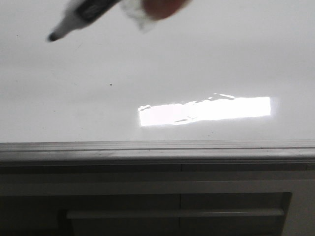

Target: Write number 0 on whiteboard

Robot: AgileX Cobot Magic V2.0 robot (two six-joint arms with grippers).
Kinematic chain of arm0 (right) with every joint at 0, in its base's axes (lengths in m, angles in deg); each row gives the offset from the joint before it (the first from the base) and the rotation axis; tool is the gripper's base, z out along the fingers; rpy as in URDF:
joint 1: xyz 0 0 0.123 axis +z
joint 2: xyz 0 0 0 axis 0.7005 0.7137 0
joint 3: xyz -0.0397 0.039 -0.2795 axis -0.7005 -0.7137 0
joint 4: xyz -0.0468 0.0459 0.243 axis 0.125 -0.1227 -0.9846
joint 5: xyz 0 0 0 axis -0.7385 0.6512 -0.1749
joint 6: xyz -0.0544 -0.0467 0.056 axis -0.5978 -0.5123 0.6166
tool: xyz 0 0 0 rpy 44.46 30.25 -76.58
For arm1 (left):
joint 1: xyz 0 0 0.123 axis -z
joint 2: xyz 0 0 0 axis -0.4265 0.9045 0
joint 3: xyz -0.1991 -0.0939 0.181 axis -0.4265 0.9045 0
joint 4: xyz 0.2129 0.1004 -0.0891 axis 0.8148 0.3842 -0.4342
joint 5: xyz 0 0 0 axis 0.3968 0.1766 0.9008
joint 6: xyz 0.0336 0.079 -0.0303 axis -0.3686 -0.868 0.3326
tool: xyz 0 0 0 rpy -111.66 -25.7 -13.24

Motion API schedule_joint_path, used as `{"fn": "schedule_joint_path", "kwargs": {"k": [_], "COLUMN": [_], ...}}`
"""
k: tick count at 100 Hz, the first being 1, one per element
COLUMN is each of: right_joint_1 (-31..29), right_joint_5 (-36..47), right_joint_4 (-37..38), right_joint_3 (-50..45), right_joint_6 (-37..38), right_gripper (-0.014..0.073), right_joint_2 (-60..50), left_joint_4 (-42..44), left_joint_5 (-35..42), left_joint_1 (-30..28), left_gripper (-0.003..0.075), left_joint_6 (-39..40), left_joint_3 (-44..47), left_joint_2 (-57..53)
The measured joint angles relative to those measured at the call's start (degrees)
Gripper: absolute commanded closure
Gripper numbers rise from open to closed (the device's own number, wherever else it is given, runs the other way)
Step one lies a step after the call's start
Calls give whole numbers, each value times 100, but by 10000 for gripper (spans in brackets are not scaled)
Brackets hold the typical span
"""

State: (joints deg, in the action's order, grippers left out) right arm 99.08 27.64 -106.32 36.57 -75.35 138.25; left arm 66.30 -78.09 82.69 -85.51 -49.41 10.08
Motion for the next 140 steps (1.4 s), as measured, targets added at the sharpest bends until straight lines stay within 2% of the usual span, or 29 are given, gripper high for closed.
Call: {"fn": "schedule_joint_path", "kwargs": {"k": [8,20,34,50,62,101,140], "right_joint_1": [-604,-1438,-2019,-2100,-2100,-2100,-2100], "right_joint_5": [19,221,617,1128,1328,968,938], "right_joint_4": [0,11,11,11,11,-58,-58], "right_joint_3": [-193,-506,-787,-866,-852,-208,-85], "right_joint_6": [9,22,22,22,22,24,24], "right_gripper": [652,652,652,652,652,651,651], "right_joint_2": [-377,-947,-1203,-1032,-736,226,907], "left_joint_4": [336,1048,1438,1486,1486,1486,1474], "left_joint_5": [336,578,909,1640,1844,1925,1936], "left_joint_1": [0,0,0,0,0,0,0], "left_gripper": [578,743,740,740,740,740,740], "left_joint_6": [603,1697,2540,2875,2927,2960,2960], "left_joint_3": [230,741,1479,2179,2450,2545,2545], "left_joint_2": [-624,-1494,-2392,-3106,-3217,-3217,-3217]}}
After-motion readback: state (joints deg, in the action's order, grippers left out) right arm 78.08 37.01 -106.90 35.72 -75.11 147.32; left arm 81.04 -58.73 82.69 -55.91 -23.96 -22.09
